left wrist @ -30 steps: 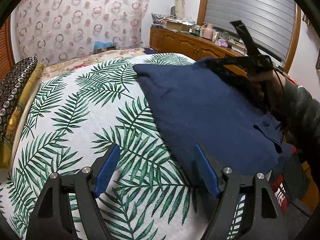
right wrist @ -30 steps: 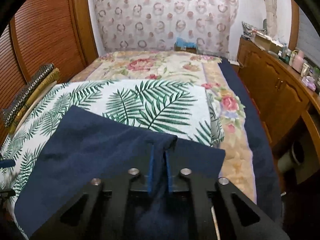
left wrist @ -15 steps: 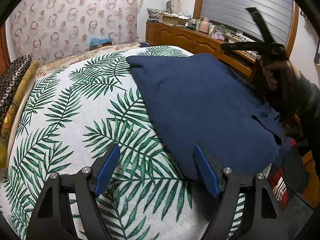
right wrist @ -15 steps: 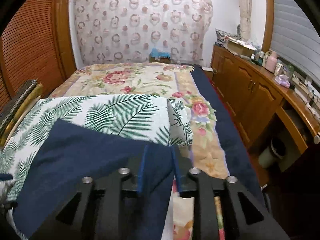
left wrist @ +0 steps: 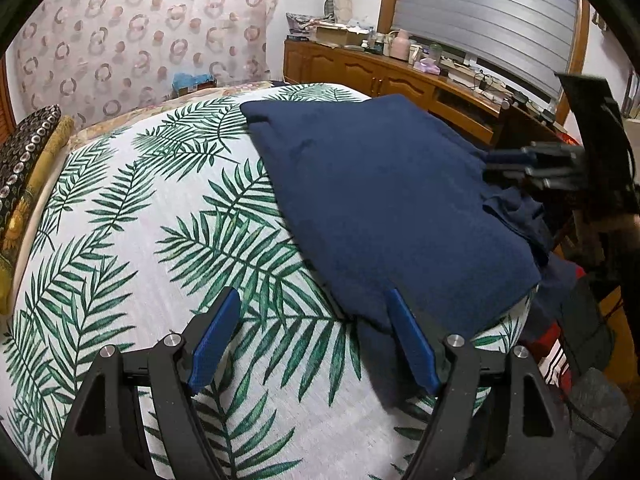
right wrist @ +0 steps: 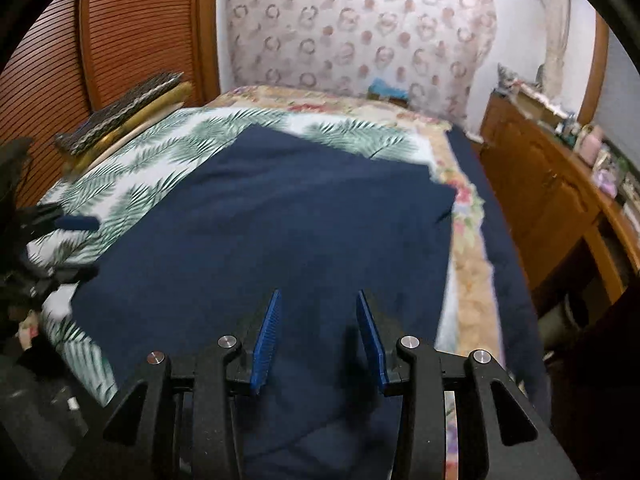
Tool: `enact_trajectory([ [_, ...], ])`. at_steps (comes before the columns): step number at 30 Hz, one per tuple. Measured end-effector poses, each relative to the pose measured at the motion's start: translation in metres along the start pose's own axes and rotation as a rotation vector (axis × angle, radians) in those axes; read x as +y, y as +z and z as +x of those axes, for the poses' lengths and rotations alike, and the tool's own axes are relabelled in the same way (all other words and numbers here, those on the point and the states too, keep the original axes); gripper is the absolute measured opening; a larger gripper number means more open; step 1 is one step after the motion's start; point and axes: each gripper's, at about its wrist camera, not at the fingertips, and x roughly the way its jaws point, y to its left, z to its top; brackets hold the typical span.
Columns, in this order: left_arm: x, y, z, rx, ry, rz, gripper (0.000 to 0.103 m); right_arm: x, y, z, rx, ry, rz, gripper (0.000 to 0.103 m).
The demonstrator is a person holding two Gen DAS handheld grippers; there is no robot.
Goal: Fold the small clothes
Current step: 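Lift the side with the right gripper and fold it over the shirt, then open the right gripper and release the folded side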
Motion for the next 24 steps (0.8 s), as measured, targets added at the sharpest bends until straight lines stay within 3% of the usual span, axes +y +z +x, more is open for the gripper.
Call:
enact_trajectory([
  [14, 0.000, -0.002, 0.001, 0.004, -0.004, -0.010, 0.077, 0.002, -0.019, -0.018, 0.064, 0.075, -0.005, 0.040],
  [20, 0.000, -0.004, 0.001, 0.005, -0.009, -0.016, 0.077, 0.005, -0.016, -0.025, 0.086, 0.079, -0.042, 0.011],
  [24, -0.001, -0.004, 0.001, 0.005, -0.008, -0.013, 0.077, 0.003, -0.023, -0.043, 0.109, 0.044, -0.060, 0.006],
])
